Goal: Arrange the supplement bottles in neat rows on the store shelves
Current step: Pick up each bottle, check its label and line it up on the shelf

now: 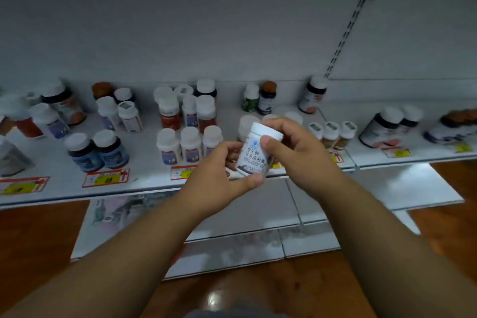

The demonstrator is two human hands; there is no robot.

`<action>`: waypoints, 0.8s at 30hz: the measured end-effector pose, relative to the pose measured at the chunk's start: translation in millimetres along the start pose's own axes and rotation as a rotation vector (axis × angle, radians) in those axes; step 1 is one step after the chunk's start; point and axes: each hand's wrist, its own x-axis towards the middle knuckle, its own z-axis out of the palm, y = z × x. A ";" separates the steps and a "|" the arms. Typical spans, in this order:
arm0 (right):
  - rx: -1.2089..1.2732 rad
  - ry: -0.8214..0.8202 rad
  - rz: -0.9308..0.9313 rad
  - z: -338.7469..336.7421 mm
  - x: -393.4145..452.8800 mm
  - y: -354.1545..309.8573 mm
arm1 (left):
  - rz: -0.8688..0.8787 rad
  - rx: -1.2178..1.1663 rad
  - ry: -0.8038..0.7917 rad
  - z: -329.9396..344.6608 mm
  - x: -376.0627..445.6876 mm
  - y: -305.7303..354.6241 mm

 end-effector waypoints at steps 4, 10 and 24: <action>-0.017 0.186 0.034 -57.9 -34.1 5.9 | 0.091 -0.024 -0.167 53.1 20.9 20.2; -0.088 0.417 0.071 -160.9 -91.6 33.2 | 0.190 -0.045 -0.354 164.4 57.4 62.3; -0.261 0.687 0.251 -478.5 -192.6 141.7 | 0.261 -0.020 -0.532 504.2 137.4 183.0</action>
